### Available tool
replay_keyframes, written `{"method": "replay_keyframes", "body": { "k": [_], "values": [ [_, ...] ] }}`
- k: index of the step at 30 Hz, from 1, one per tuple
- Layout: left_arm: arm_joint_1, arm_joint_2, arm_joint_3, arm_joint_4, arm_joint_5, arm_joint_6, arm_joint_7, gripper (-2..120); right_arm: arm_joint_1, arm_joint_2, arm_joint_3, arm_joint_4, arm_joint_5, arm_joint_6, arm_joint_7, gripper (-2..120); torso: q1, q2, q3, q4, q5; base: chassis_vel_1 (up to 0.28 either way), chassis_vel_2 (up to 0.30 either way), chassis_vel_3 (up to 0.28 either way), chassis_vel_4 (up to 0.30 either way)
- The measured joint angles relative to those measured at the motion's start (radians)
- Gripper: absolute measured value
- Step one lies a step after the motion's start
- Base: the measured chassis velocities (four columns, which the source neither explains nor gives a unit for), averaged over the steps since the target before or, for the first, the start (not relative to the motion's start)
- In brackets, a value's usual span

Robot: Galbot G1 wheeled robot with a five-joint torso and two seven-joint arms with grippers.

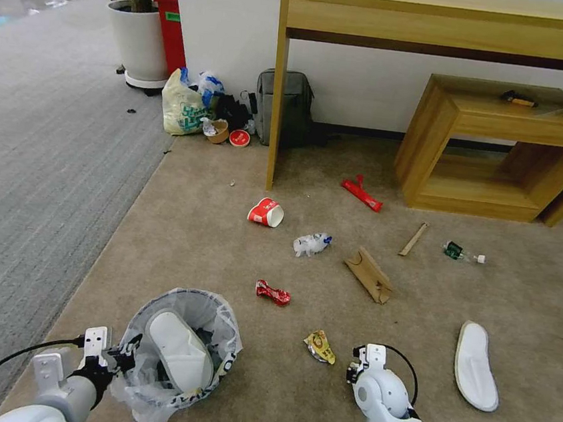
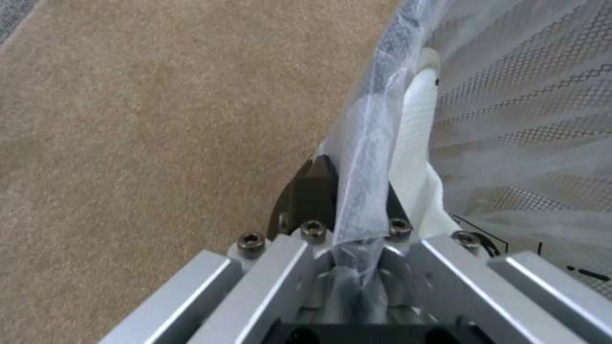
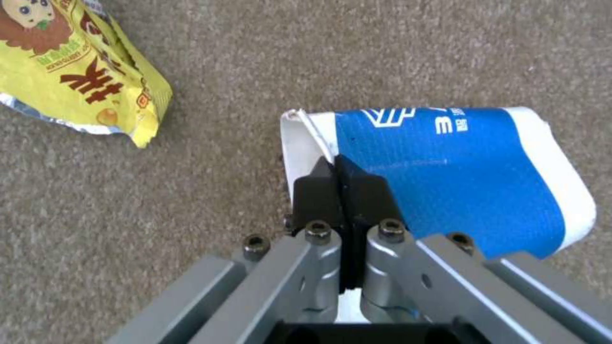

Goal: Pick up the trash bin and place the garbage on the floor into it.

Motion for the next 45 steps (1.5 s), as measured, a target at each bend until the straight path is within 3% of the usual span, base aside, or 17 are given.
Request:
{"method": "replay_keyframes", "body": {
  "k": [14, 27, 35, 39, 45],
  "values": [
    [0.001, -0.001, 0.006, -0.015, 0.003, 0.001, 0.001, 0, -0.035, -0.009, 0.04, 0.075, -0.094, 0.024, -0.036, 0, 0.0, 0.0, 0.0, 0.0, 0.0, 0.0, 0.0, 0.0, 0.0],
    [-0.002, -0.003, 0.024, -0.038, 0.015, 0.004, 0.002, 0, -0.135, -0.075, 0.182, 0.335, -0.108, 0.034, -0.071, 0, 0.0, 0.0, 0.0, 0.0002, 0.0002, 0.0, 0.0, 0.0, 0.0],
    [-0.016, -0.008, 0.043, -0.045, 0.025, 0.013, -0.002, 0, -0.155, -0.155, 0.273, 0.514, -0.107, 0.096, -0.174, 0, 0.0, 0.0, 0.0, 0.0001, 0.0, 0.0, 0.0, 0.0, 0.0],
    [-0.025, -0.008, 0.054, -0.039, 0.033, 0.018, -0.006, 0, -0.111, -0.191, 0.272, 0.595, -0.027, 0.145, -0.226, 0, 0.0, 0.0, 0.0, 0.0002, 0.0001, 0.0, 0.0, 0.0, 0.0],
    [-0.045, -0.009, 0.079, -0.031, 0.043, 0.031, -0.022, 0, 0.031, -0.233, 0.186, 0.688, 0.169, 0.208, -0.309, 0, 0.0, 0.0, 0.0, 0.0005, -0.0001, 0.0, 0.0, 0.0, 0.0]
  ]
}}
